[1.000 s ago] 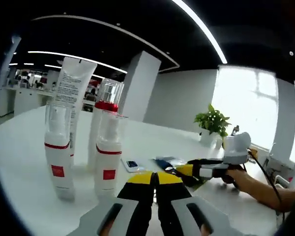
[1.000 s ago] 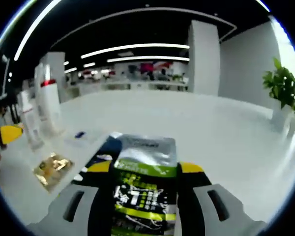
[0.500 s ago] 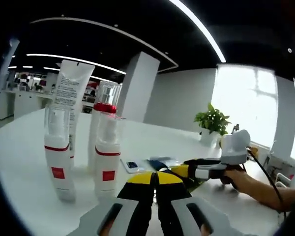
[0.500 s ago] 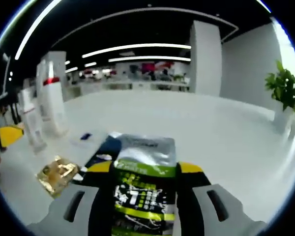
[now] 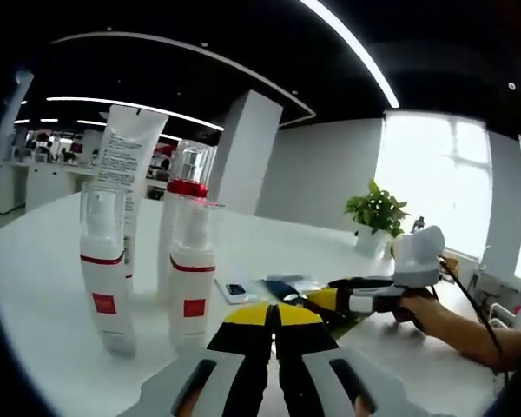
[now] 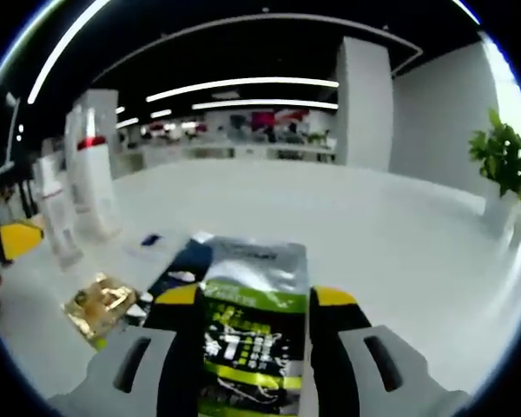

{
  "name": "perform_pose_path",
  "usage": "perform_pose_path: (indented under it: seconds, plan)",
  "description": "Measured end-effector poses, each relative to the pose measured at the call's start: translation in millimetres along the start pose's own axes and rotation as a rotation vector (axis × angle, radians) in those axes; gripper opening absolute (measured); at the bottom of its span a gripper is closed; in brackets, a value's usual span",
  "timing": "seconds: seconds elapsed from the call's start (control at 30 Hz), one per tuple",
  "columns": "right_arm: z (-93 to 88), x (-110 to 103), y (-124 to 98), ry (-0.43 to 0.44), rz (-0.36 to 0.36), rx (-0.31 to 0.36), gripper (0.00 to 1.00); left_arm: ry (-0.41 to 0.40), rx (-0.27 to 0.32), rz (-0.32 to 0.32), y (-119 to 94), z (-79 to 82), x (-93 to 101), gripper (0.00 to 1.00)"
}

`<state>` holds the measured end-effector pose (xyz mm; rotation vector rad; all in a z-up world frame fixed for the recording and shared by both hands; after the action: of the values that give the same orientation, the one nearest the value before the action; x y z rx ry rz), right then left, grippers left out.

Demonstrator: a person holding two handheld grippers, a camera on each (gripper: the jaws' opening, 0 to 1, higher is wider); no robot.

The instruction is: Arrange the skincare products in the storage area until every visible bottle or jar stands upright without overlapping.

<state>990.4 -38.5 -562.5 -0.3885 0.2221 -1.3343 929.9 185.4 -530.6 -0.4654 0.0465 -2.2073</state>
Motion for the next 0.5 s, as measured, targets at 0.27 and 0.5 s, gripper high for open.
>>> perform_pose_path:
  seconds: [0.27, 0.5]
  plan:
    - [7.0, -5, -14, -0.045, 0.045, 0.031, 0.45, 0.003, -0.005, -0.002, 0, -1.5, 0.5, 0.01]
    - [16.7, -27, -29, -0.082, 0.118, 0.065, 0.41, 0.028, -0.019, 0.006, 0, -2.1, 2.5, 0.01]
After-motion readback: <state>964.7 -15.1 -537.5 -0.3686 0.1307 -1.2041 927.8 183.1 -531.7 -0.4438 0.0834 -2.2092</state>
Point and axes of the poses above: the point that each gripper's makers call its tool centre point, and the gripper's own axes: y roughly forward along the fingers, x roughly to its right, z roughly out of its top, the point moved 6 cm from there along -y, roughly backward along the fingers, and after that the axes turned 3 degrees about -x, right-handed, at the moved point
